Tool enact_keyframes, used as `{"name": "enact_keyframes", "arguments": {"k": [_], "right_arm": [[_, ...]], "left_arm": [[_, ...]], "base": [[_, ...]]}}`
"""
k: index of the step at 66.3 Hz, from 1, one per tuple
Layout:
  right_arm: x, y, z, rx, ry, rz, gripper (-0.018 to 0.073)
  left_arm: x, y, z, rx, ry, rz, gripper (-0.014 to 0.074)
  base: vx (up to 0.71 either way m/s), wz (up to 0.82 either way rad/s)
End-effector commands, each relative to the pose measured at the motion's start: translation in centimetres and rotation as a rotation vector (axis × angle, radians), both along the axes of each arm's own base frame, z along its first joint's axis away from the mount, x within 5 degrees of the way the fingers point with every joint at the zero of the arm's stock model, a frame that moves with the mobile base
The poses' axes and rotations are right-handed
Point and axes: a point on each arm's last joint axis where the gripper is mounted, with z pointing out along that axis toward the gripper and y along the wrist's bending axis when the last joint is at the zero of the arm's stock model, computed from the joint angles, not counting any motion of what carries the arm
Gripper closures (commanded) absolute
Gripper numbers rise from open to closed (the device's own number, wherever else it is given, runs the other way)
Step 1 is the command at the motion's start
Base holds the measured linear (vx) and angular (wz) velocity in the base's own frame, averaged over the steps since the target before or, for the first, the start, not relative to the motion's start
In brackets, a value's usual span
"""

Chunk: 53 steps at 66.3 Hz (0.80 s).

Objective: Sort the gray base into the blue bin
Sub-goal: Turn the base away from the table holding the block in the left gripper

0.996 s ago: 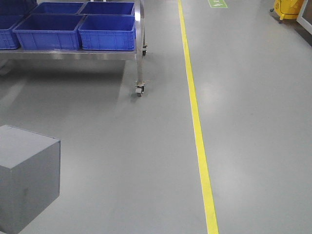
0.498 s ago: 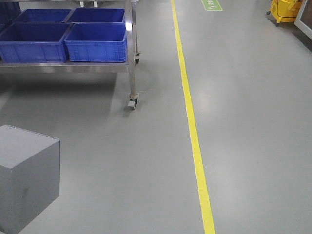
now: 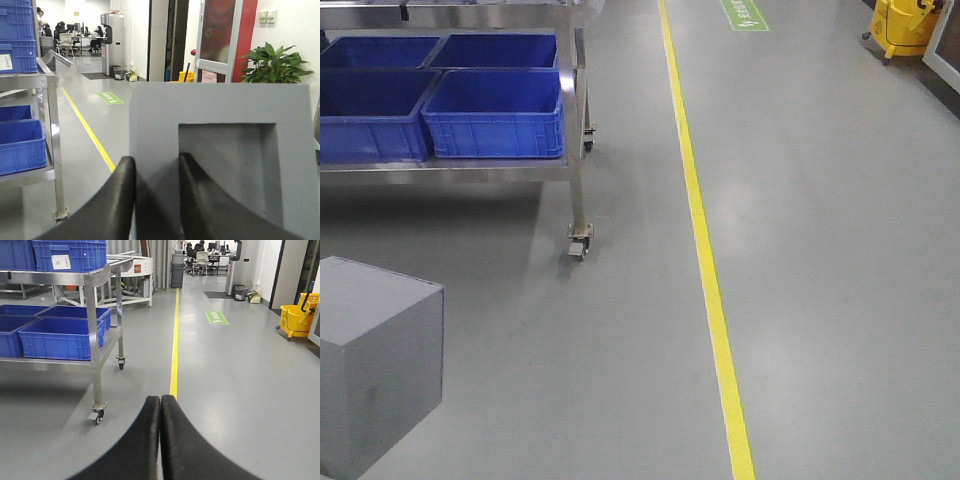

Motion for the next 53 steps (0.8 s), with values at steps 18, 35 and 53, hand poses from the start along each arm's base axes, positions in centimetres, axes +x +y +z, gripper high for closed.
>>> {"name": "enact_keyframes", "arguments": {"k": [18,35,53], "right_arm": [[-0.02,-0.02,0.3,-0.012,-0.076,-0.003,0.0568],[-0.02,-0.02,0.3,-0.012,-0.076,-0.003,0.0568],[-0.02,-0.02,0.3,-0.012,-0.076,-0.003,0.0568]], "left_arm": [[-0.21,0.09,1.91,-0.07,-0.113,-0.004,0.0602],[-0.21,0.09,1.91,-0.07,-0.113,-0.004,0.0602],[-0.21,0.09,1.91,-0.07,-0.113,-0.004,0.0602]], "base": [[0.41,-0.02],[0.4,0.05],[0.38,0.18]]}}
